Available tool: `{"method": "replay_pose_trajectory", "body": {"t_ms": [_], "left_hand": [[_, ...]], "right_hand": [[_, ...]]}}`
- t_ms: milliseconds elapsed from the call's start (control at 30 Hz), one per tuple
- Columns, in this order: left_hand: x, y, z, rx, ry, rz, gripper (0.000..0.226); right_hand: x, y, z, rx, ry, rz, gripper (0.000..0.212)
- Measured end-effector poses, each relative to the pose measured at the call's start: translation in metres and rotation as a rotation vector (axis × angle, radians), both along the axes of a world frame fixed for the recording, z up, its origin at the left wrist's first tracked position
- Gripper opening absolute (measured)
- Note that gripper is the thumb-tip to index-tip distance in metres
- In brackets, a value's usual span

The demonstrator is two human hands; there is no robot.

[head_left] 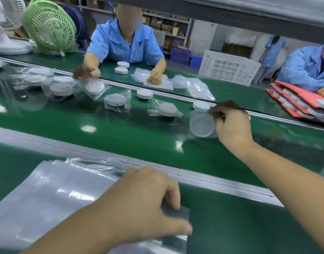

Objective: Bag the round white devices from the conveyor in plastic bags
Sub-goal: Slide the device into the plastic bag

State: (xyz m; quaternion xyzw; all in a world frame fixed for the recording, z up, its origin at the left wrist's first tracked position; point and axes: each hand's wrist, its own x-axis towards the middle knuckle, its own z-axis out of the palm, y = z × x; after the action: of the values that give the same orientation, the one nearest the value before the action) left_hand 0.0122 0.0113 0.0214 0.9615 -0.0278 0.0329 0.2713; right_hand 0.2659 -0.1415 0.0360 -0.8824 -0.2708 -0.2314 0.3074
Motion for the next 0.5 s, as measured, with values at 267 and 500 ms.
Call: {"method": "replay_pose_trajectory", "body": {"t_ms": [267, 500], "left_hand": [[0.009, -0.030, -0.010, 0.299, 0.083, -0.201, 0.034], [0.004, -0.033, -0.027, 0.289, -0.074, -0.173, 0.032]], "right_hand": [[0.041, 0.001, -0.040, -0.299, 0.365, -0.011, 0.026], [0.060, -0.177, -0.058, -0.730, 0.472, -0.778, 0.086]]}}
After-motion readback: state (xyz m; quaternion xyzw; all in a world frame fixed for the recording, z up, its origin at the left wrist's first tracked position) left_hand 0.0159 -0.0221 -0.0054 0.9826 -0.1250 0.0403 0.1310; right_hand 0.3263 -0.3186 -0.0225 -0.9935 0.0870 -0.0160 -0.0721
